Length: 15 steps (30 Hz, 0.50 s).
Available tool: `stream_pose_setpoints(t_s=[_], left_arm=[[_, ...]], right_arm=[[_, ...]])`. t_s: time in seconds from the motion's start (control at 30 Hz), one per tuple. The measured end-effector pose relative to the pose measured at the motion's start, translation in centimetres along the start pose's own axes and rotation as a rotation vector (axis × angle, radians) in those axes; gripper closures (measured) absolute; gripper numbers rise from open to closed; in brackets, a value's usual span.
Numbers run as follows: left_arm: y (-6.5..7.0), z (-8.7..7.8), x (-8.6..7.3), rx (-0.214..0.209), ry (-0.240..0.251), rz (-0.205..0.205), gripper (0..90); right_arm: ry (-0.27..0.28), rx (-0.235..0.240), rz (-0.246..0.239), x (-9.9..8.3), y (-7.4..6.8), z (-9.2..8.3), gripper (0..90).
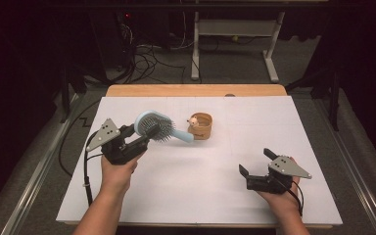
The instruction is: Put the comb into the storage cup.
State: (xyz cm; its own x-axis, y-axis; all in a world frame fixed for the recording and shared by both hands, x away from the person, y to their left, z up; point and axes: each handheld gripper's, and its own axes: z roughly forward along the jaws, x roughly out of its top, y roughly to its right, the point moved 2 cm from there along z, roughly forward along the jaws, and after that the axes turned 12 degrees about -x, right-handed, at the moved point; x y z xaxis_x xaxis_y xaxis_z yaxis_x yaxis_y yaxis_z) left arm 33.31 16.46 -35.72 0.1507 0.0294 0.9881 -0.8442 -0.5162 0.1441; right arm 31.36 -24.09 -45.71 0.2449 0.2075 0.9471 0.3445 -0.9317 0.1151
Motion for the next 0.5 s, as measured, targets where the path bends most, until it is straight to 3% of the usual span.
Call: stream_pose_setpoints(t_s=[0.5], left_arm=[[0.3, 1.6, 1.6, -0.017, 0.009, 0.006, 57.6]], right_arm=[[0.006, 0.001, 0.005, 0.0, 0.0, -0.1, 0.3]])
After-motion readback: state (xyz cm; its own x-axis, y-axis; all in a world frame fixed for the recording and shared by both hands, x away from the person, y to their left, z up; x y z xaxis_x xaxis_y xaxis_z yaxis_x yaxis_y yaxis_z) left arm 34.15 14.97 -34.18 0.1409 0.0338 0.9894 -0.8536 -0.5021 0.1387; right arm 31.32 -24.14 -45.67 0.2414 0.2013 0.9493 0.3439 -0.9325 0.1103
